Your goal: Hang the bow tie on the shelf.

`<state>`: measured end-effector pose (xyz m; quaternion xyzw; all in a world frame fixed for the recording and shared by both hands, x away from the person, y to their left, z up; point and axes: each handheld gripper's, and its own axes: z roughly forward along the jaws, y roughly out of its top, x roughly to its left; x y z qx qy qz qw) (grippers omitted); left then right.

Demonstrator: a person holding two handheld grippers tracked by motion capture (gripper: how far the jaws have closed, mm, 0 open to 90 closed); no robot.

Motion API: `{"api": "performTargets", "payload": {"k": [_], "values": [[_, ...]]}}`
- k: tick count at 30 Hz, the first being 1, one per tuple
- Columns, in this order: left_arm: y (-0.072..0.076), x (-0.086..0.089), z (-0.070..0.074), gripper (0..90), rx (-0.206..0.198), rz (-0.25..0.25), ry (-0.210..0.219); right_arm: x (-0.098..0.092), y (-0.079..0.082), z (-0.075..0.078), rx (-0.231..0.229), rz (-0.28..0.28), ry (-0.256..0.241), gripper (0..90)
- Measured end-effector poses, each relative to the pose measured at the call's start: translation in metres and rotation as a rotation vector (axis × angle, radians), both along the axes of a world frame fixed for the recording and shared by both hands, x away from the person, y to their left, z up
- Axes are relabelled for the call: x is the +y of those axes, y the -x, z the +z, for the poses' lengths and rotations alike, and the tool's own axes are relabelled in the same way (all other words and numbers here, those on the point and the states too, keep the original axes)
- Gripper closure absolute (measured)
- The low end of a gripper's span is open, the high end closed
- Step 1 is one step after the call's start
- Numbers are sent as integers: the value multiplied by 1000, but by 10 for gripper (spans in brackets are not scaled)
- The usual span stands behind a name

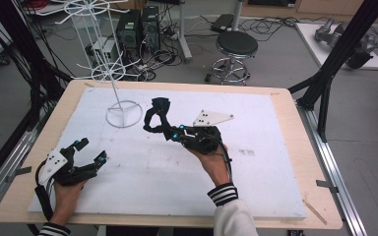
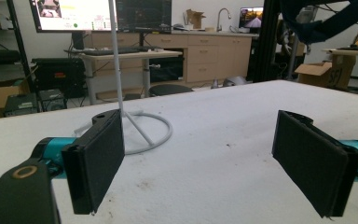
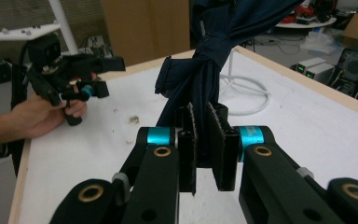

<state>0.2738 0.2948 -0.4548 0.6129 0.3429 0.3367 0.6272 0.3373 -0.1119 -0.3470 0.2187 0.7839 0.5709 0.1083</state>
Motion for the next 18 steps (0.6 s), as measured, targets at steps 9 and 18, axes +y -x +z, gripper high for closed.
{"api": "performTargets", "payload": {"k": [9, 18], "values": [[0, 0, 0, 172, 0, -1, 2, 12, -15, 12, -29, -2, -74, 827], [0, 0, 0, 172, 0, -1, -1, 27, -21, 28, -59, 19, -98, 827]]}}
